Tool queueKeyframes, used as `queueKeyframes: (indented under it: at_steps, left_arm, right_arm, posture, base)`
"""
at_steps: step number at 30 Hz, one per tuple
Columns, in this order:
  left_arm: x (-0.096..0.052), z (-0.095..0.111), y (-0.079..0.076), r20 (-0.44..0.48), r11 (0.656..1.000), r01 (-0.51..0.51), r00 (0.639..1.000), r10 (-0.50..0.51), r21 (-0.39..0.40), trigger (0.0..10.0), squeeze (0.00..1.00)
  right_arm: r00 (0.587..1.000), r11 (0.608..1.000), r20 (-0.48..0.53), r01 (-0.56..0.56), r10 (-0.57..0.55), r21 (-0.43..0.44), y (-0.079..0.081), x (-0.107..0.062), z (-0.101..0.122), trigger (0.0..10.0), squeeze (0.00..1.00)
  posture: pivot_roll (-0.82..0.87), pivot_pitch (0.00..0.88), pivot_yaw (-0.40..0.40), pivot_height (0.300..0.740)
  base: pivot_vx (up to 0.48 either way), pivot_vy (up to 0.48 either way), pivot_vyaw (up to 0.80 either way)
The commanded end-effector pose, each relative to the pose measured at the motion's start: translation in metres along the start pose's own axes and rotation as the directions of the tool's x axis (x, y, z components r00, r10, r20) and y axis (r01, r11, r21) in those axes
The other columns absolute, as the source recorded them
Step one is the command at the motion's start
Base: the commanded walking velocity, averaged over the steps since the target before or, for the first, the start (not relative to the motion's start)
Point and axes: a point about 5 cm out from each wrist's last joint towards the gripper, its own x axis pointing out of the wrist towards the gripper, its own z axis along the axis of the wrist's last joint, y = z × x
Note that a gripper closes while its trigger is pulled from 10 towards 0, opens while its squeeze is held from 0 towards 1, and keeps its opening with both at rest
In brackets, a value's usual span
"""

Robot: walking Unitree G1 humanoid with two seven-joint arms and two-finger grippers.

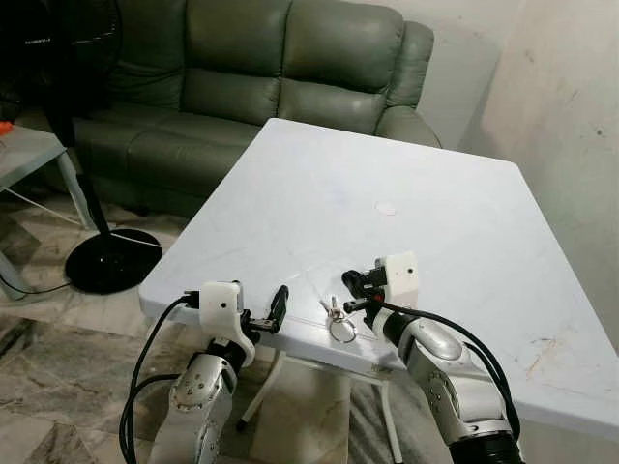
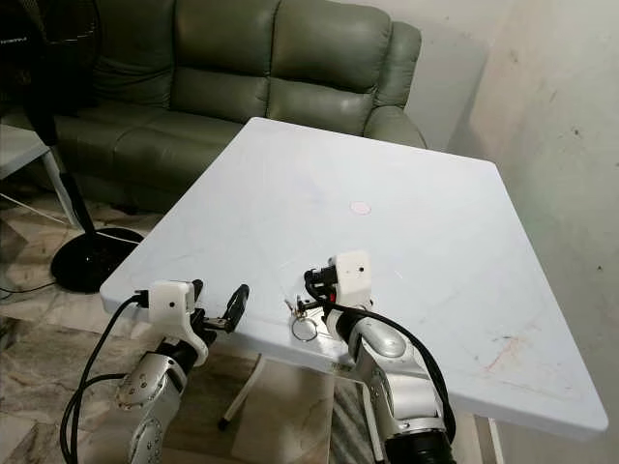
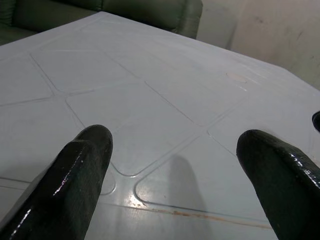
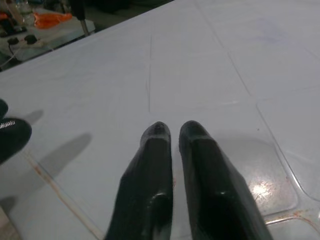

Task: Hang keys on a hook

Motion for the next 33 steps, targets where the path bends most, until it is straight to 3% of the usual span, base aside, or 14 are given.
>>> queueKeyframes:
  at_steps: [1,7,13,14,33]
  left_arm:
    - [0.001,-0.002,-0.002,-0.014,1.0,0.001,1.0,-0.001,-0.008,10.0,0.0]
    - [0.001,-0.003,-0.002,-0.016,1.0,0.001,1.0,-0.002,-0.009,10.0,0.0]
    - [0.001,-0.003,-0.004,-0.016,1.0,0.004,1.0,-0.004,-0.012,10.0,0.0]
    - [0.001,-0.003,-0.004,-0.017,1.0,0.004,1.0,-0.005,-0.011,10.0,0.0]
    - [0.0,-0.003,-0.005,-0.021,1.0,-0.003,1.0,0.002,-0.028,10.0,0.0]
  right_arm:
    - [1.0,1.0,-0.02,-0.006,0.006,-0.019,-0.002,-0.003,-0.003,10.0,1.0]
    - [0.997,0.997,-0.049,-0.065,0.063,-0.038,0.003,-0.007,-0.009,10.0,1.0]
    - [0.995,0.996,-0.089,-0.043,0.036,-0.081,0.004,-0.006,-0.015,10.0,1.0]
    - [0.994,0.994,-0.1,-0.056,0.047,-0.092,0.006,-0.007,-0.015,10.0,0.0]
    - [0.983,0.991,-0.181,-0.016,-0.009,-0.136,0.0,-0.01,-0.027,10.0,0.0]
  posture:
    - [0.06,0.036,-0.115,0.74]
    - [0.06,0.035,-0.114,0.74]
    - [0.06,0.033,-0.113,0.74]
    - [0.06,0.033,-0.112,0.74]
    - [0.06,0.042,-0.116,0.74]
  base:
    - [0.0,0.0,0.0]
    - [0.0,0.0,0.0]
    - [0.0,0.0,0.0]
    - [0.0,0.0,0.0]
    - [0.0,0.0,0.0]
